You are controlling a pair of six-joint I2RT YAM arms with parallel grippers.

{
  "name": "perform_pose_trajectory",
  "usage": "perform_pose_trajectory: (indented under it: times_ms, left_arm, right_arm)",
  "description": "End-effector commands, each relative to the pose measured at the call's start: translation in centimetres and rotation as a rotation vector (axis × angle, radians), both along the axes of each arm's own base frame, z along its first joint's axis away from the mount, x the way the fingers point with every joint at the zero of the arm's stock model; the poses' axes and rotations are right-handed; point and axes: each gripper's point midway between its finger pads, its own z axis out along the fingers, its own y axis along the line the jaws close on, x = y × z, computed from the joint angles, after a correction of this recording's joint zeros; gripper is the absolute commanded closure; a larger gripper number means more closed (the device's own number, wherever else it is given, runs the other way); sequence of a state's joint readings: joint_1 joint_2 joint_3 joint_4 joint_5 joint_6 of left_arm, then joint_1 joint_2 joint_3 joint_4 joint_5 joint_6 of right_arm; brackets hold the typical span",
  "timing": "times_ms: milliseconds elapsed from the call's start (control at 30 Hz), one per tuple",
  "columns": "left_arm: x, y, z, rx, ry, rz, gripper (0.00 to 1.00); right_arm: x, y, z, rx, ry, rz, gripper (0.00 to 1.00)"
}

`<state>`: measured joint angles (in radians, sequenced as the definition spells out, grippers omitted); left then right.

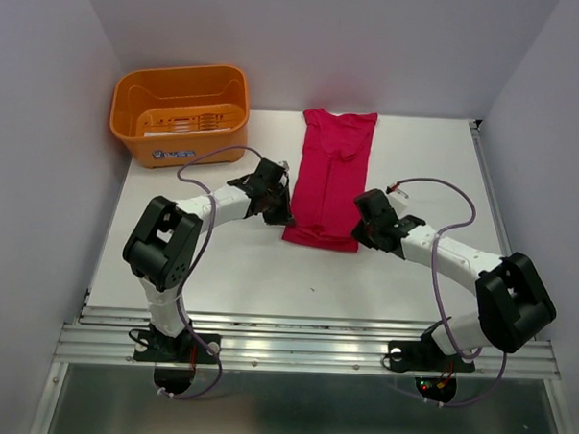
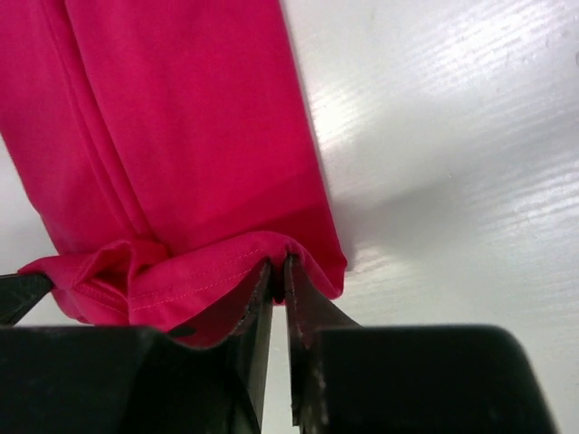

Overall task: Roll the t-shirts
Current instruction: Roll the T-shirt to the center of the board.

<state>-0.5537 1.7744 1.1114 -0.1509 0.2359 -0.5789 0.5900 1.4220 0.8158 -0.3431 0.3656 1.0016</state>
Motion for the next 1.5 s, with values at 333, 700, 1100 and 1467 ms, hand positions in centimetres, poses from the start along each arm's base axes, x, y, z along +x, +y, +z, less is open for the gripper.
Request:
perform_pose_trajectory:
  times_ms: [333,700,1100,1467]
  left_arm:
    - [4.7,2.4,8.4,0.054,-0.21,0.09,0.52]
    - [0.9,1.9,9.1,-0.015,-0.212,0.007,1.0]
    - [-0.2,1.3,6.7,0.003,-0.169,-0.016,1.0]
    - [-1.0,1.0,5.4,-0.013,-0.134,-0.06,1.0]
  right_arm:
    - [2.3,0.7,6.3,-0.026,-0.116,0.174,0.47]
    - [-2.2,4.4,2.5,0.052,0.002,0.325,0.86]
    - [0.8,9.4,1.0,0.111,0.027,0.406,0.87]
    - [4.8,12.5,-1.5,0.09,0.054,0.412,0.87]
